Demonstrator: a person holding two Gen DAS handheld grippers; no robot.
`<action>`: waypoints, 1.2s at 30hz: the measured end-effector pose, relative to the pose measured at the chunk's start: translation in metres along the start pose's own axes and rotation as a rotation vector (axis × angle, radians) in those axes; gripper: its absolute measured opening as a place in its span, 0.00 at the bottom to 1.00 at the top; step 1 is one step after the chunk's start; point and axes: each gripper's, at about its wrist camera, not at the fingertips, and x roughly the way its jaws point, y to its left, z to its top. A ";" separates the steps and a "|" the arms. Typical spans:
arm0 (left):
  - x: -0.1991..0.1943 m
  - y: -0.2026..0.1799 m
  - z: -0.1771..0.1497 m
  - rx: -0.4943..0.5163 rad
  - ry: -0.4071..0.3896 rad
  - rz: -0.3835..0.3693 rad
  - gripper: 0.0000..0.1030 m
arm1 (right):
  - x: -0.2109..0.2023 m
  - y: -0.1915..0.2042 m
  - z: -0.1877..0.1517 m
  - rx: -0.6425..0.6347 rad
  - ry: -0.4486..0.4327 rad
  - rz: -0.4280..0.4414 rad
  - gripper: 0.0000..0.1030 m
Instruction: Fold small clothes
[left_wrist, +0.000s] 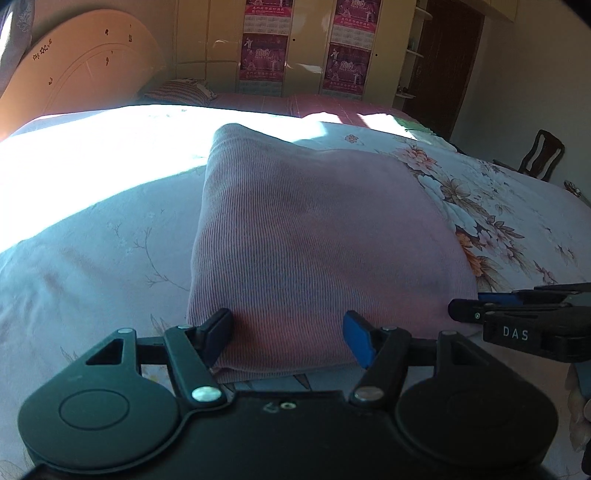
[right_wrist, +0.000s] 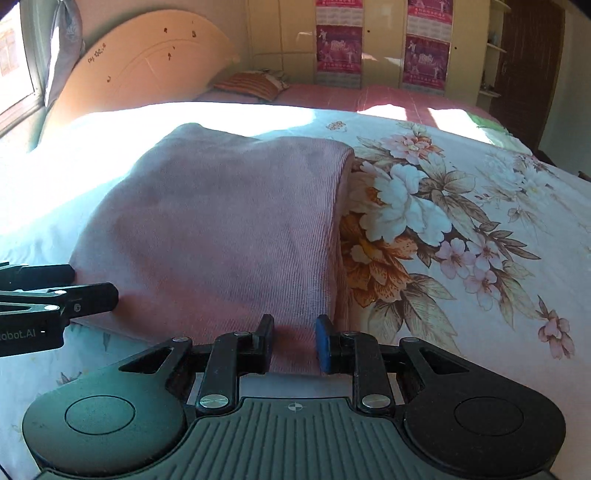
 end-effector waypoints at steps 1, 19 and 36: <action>0.001 -0.002 0.000 0.004 -0.003 0.008 0.63 | 0.000 -0.007 0.000 0.030 -0.002 0.016 0.23; -0.082 -0.039 -0.012 0.015 0.111 0.125 0.76 | -0.106 -0.015 -0.030 0.114 -0.018 0.168 0.72; -0.281 -0.112 -0.081 0.025 -0.096 0.175 0.79 | -0.303 -0.014 -0.119 0.010 -0.208 0.220 0.84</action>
